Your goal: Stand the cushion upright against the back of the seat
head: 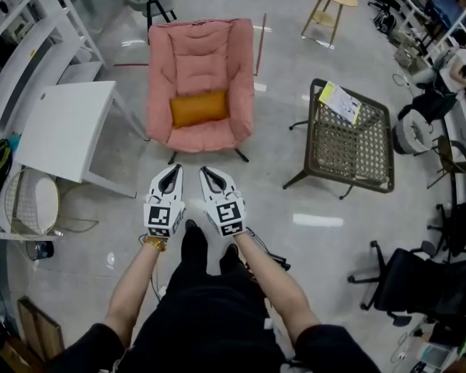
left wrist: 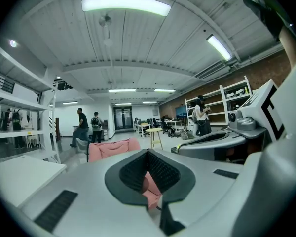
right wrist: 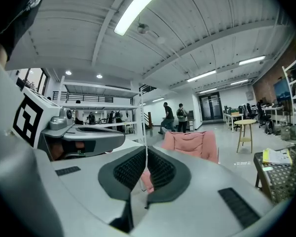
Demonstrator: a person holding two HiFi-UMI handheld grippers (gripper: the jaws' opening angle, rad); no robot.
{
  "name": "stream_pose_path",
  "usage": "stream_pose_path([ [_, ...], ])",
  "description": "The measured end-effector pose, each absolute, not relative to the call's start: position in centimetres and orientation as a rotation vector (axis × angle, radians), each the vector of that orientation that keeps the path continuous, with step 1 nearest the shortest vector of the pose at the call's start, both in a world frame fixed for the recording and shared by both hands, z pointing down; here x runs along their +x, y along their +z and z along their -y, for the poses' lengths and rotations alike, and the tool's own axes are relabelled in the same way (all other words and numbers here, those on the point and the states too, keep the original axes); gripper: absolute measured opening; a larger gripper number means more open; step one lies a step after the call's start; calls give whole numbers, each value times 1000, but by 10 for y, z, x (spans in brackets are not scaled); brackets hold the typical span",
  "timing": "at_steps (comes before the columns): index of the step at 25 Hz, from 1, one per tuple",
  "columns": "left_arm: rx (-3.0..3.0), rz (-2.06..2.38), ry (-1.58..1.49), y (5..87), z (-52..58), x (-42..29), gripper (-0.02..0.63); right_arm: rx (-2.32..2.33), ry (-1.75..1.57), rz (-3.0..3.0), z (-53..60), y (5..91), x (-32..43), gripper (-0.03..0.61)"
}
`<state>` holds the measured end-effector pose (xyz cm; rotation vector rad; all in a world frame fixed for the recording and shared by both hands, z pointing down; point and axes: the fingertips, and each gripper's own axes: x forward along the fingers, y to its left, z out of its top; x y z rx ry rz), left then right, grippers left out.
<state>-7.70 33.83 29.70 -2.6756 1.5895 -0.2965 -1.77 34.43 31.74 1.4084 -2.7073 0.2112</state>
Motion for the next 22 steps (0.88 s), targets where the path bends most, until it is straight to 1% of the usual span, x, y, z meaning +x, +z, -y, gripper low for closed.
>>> stream_pose_path([
  [14, -2777, -1480, -251, 305, -196, -157, 12, 1504, 230, 2593, -205, 317, -102, 17],
  [22, -2799, -1462, -277, 318, -129, -164, 12, 1525, 303, 2558, -146, 331, -103, 17],
])
